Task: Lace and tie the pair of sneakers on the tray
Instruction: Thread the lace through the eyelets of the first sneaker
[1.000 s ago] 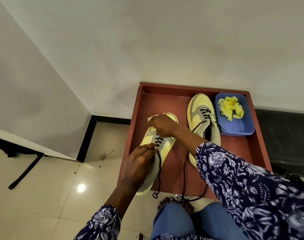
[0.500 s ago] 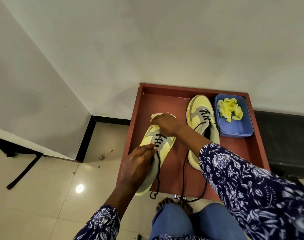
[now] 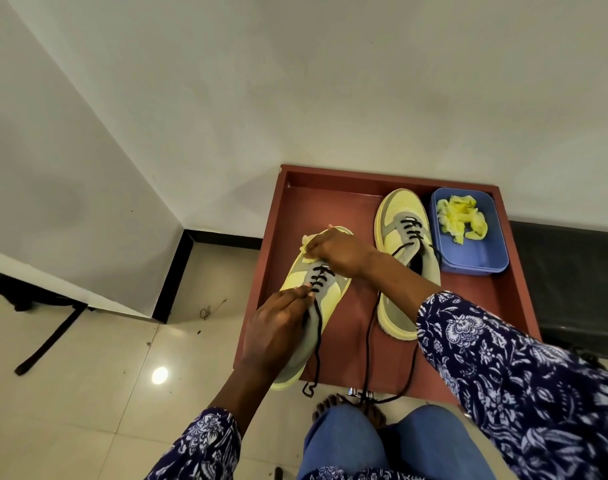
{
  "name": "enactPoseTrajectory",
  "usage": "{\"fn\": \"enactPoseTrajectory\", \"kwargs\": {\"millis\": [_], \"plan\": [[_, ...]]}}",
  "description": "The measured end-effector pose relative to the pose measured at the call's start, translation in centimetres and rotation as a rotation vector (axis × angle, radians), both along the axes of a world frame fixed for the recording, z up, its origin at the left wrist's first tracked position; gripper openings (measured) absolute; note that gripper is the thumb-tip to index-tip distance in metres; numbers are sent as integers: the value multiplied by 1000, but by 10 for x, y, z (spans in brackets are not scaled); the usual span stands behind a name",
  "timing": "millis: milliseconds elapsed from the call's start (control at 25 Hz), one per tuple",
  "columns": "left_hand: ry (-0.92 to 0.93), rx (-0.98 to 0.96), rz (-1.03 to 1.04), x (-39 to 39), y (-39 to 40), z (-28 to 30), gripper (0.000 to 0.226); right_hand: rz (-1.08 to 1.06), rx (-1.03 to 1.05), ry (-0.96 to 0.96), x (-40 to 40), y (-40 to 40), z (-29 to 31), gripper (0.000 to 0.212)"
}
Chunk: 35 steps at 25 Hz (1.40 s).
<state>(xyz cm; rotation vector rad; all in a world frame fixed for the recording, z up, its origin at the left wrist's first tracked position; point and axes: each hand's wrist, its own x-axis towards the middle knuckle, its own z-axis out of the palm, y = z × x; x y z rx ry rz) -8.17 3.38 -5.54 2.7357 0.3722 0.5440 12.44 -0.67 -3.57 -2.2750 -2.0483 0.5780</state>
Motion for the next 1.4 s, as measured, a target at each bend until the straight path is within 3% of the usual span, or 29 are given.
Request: {"fn": "enactPoseTrajectory", "kwargs": {"millis": [120,240,400,600,800,1000,1280,1400], "plan": [[-1,3,-2,0,1,1,30,-74,-34,-84,-5,4,1,44],[22,7,-8,0,1,-1,31,-68,-61,-29,-20,10,-4,46],[32,-8,-5,0,1,-2,31,15,-75,47,-26,14,-4,39],[23,-13,-20,0,0,2,30,173,-70,-23,-16,12,1,32],[9,-21,-13,-1,0,2,29,-23,5,-148,13,-1,8,38],[-14,-10,-4,1,-1,5,30,-299,19,-152,3,-15,0,43],[-2,-16,0,0,-1,3,30,-51,-10,23,-11,-1,11,40],[-15,-30,16,1,-1,4,29,-128,30,-23,-1,-10,7,34]]}}
